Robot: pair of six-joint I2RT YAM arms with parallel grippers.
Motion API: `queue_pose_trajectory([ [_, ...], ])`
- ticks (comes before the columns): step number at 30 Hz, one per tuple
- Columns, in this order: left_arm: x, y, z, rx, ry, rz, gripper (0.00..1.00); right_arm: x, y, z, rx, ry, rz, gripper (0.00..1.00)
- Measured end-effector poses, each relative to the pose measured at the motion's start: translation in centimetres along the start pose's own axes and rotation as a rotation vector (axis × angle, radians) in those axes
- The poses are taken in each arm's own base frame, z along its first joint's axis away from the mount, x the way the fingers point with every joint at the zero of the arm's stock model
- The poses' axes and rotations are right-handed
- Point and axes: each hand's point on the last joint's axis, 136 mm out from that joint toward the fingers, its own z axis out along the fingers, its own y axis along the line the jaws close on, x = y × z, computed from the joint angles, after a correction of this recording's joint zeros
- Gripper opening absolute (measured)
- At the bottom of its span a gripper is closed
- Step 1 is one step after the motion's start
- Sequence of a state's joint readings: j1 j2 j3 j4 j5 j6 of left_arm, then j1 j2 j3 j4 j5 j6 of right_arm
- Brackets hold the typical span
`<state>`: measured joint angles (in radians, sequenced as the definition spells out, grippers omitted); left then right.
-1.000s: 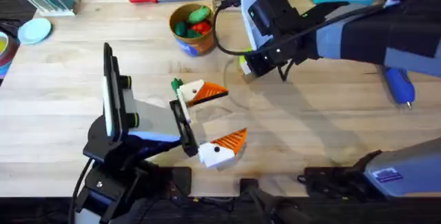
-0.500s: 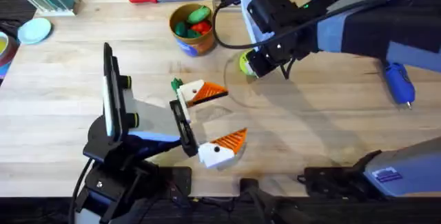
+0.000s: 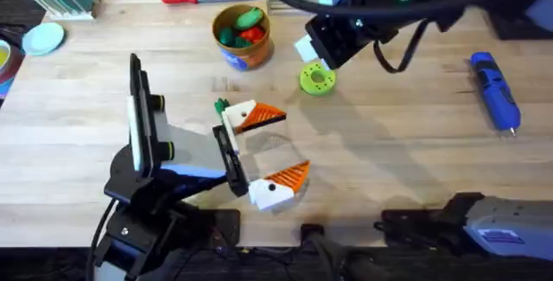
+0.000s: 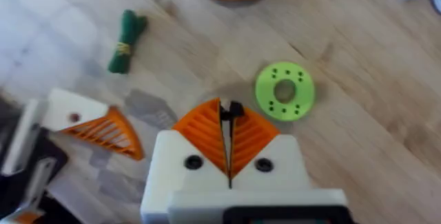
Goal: Pick up the gripper from the table and insert it into the empty holder that is missing its gripper. Then pick up a screw, insert it into the mounting hole, and use the screwdriver to tighten it. Finally, clean up the table by picking up the vegetable and placing it into the bucket.
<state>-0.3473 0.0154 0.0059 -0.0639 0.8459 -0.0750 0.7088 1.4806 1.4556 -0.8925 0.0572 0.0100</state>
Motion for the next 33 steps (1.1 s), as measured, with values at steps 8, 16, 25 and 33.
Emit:
queue_pose_trajectory([
  [8, 0.0, 0.0, 0.0, 0.000, 0.000, 0.000, 0.993, -0.2, 8.3, -2.5, -0.254, -0.044, -0.116, 0.005],
  [16, 0.1, 0.0, 0.0, 0.000, 0.003, -0.003, 0.993, -0.4, 12.4, -3.3, -0.348, -0.070, -0.145, 0.005],
  [25, 0.1, 0.0, 0.0, 0.000, 0.003, -0.003, 0.993, 0.5, 14.1, -1.6, -0.366, -0.013, -0.167, 0.005],
  [33, 0.1, 0.0, 0.0, 0.000, 0.003, -0.004, 0.993, 0.5, 13.9, -1.2, -0.348, -0.007, -0.167, 0.005],
])
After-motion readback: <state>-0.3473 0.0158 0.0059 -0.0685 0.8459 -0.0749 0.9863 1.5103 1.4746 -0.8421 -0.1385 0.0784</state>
